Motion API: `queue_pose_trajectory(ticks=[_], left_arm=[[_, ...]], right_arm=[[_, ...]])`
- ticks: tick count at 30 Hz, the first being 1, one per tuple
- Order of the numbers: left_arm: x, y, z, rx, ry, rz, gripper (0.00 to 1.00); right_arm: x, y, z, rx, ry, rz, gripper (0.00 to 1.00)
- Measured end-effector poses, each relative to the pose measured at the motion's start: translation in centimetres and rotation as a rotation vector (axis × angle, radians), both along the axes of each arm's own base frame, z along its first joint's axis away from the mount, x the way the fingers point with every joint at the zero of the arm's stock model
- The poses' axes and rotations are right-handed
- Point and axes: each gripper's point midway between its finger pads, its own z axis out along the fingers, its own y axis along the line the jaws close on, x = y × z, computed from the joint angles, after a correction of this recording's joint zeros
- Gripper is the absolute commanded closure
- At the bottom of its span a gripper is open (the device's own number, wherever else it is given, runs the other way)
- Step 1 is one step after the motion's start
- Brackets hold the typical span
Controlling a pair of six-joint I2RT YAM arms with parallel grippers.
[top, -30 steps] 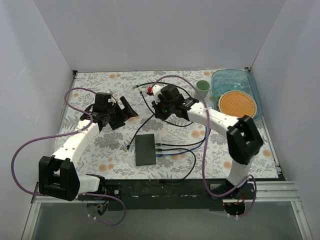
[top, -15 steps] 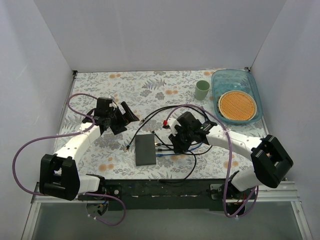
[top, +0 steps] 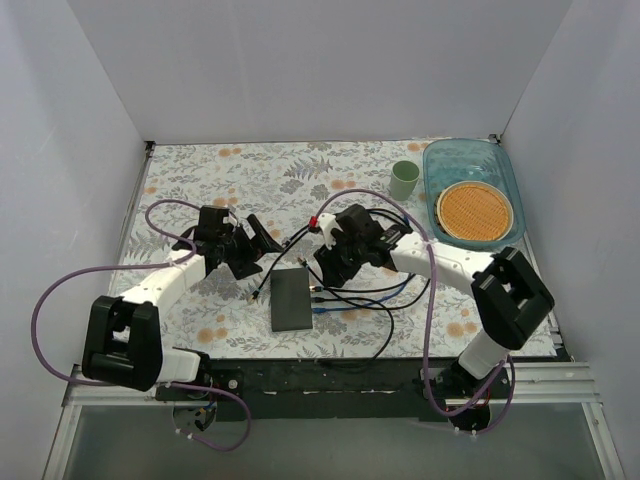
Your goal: Insert the plug into the switch port
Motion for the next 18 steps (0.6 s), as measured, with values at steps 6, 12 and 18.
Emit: queue_pose_trajectory(ticks=[6, 12, 18], left_arm=[[0.2, -0.7, -1.5, -0.024, 0.041, -0.026, 0.14], [0.2, -0.9, -1.7, -0.033, 0.050, -0.034, 0.14], [0.4, -1.0, -1.6, -0.039, 0.040, -0.034, 0.15]], right_arm=[[2.7, 2.7, -1.0, 0.000, 0.000, -0.016, 0.43], [3.4, 3.7, -1.6, 0.000, 0.018, -0.009, 0.50], [3.3, 3.9, -1.8, 0.011, 0.023, -0.002, 0.52]])
